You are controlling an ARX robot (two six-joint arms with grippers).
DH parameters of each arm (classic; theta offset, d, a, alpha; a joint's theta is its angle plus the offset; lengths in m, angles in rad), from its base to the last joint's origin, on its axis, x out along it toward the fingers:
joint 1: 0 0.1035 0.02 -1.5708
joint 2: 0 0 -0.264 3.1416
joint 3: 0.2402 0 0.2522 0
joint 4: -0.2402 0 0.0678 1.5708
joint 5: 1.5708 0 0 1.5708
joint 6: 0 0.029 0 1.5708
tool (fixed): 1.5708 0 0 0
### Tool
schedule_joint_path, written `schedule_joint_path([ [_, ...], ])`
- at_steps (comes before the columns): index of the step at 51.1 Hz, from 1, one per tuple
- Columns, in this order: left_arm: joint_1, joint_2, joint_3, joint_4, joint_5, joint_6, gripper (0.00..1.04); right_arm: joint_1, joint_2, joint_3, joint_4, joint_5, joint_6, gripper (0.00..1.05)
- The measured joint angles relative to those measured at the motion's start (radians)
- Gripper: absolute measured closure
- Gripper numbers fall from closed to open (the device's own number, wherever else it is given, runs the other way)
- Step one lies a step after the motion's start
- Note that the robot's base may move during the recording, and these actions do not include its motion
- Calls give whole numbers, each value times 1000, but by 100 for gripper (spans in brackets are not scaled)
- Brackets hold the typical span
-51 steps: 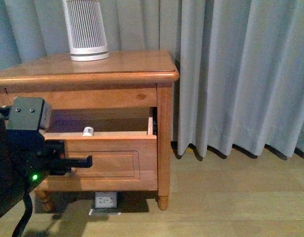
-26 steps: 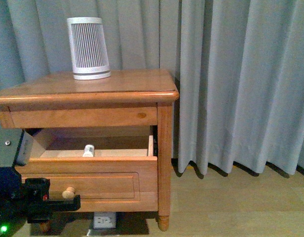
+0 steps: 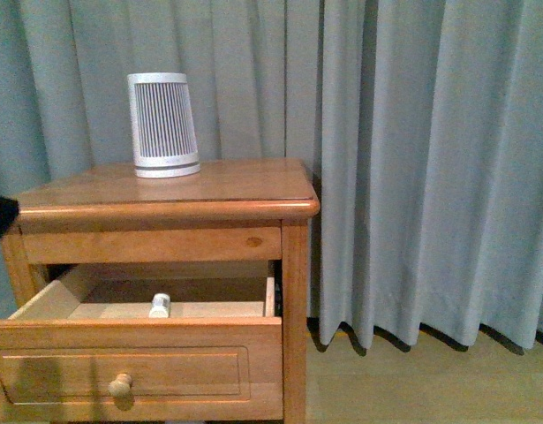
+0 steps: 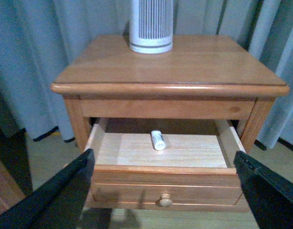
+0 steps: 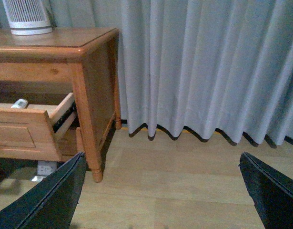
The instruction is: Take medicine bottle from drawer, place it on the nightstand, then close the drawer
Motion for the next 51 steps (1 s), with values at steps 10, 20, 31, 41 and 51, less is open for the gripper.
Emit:
schedule_joint_path([
  [10, -16, -373, -92, -266, -105, 9, 7, 0, 0, 0, 0, 0, 0, 7],
  [20, -80, -668, -230, -501, -208, -42, 7, 0, 0, 0, 0, 0, 0, 7],
  [31, -4, -882, -456, -355, -22, -25, 35, 0, 0, 0, 0, 0, 0, 7],
  [41, 168, -953, -529, -361, 131, -14, 85, 0, 0, 0, 0, 0, 0, 7],
  [51, 169, -953, -529, -361, 132, -13, 102, 0, 0, 0, 0, 0, 0, 7],
])
